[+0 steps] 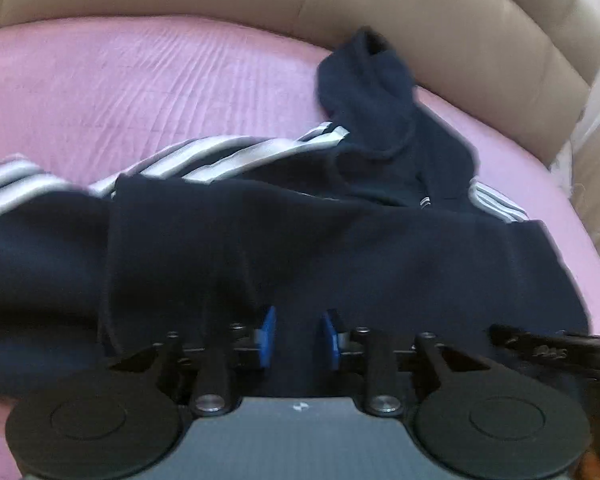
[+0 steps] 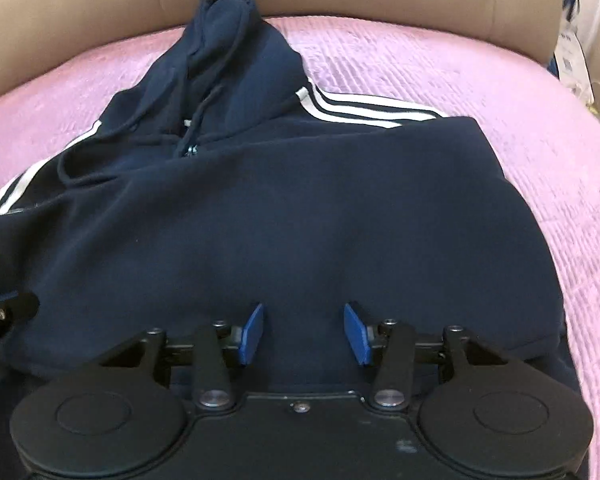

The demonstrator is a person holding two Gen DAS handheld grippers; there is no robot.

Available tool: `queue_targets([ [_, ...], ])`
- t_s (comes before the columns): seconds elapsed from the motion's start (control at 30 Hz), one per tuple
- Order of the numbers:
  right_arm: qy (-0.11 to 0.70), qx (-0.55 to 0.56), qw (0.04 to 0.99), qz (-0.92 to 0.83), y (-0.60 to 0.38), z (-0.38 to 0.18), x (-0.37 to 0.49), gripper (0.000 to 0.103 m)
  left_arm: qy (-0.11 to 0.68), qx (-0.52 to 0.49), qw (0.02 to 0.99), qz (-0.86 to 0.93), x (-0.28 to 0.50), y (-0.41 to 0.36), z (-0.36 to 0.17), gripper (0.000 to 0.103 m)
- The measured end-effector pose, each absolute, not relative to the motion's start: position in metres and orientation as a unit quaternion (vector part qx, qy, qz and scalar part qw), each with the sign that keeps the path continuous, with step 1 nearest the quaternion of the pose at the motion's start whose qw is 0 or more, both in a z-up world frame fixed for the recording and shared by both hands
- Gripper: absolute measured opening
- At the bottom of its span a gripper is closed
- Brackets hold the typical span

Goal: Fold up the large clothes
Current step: 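Fold the held sleeve across the hoodie body and release it, then grasp the other sleeve cuff with the left gripper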

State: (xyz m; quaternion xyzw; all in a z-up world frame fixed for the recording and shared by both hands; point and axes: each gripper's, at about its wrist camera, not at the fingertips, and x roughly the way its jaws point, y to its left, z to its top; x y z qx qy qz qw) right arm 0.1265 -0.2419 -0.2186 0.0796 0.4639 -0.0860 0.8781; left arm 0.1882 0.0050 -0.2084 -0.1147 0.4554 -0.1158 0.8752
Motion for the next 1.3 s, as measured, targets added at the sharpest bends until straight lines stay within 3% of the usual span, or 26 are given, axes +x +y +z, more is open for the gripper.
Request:
queue_targets([
  [0.1, 0.468, 0.091, 0.875, -0.090, -0.244, -0.217, 0.127, 0.057, 0.464, -0.156, 0.864, -0.117, 0.189, 0.021, -0.204, 0.016],
  [0.23, 0.466, 0.081, 0.876, -0.090, -0.240, -0.206, 0.123, 0.057, 0.433, -0.170, 0.878, -0.111, 0.174, 0.043, -0.177, 0.019],
  [0.37, 0.428, 0.097, 0.897, -0.060, -0.221, -0.188, 0.104, 0.057, 0.394, -0.174, 0.898, -0.085, 0.133, 0.091, -0.151, 0.036],
  [0.63, 0.393, 0.081, 0.916, 0.012, -0.151, -0.181, 0.033, 0.057, 0.322, -0.236, 0.903, 0.161, 0.082, 0.274, -0.136, 0.044],
  [0.7, 0.399, 0.076, 0.914, 0.018, -0.139, -0.186, 0.026, 0.058, 0.304, -0.266, 0.885, 0.231, 0.073, 0.322, -0.140, 0.055],
  [0.8, 0.415, 0.082, 0.906, 0.020, -0.128, -0.194, 0.022, 0.058, 0.285, -0.309, 0.857, 0.298, 0.060, 0.378, -0.148, 0.057],
  [0.93, 0.426, 0.081, 0.901, 0.013, -0.118, -0.198, 0.025, 0.058, 0.266, -0.382, 0.835, 0.294, 0.056, 0.421, -0.164, 0.059],
  [1.07, 0.431, 0.077, 0.899, 0.012, -0.110, -0.196, 0.029, 0.058, 0.256, -0.444, 0.821, 0.251, 0.055, 0.444, -0.183, 0.078],
  [1.2, 0.428, 0.072, 0.901, 0.015, -0.104, -0.191, 0.029, 0.058, 0.257, -0.461, 0.812, 0.250, 0.077, 0.447, -0.202, 0.083],
  [1.27, 0.427, 0.071, 0.901, 0.014, -0.102, -0.190, 0.028, 0.058, 0.258, -0.450, 0.817, 0.252, 0.089, 0.447, -0.203, 0.082],
  [1.3, 0.427, 0.071, 0.901, 0.013, -0.102, -0.189, 0.028, 0.058, 0.260, -0.445, 0.819, 0.253, 0.095, 0.447, -0.204, 0.071],
])
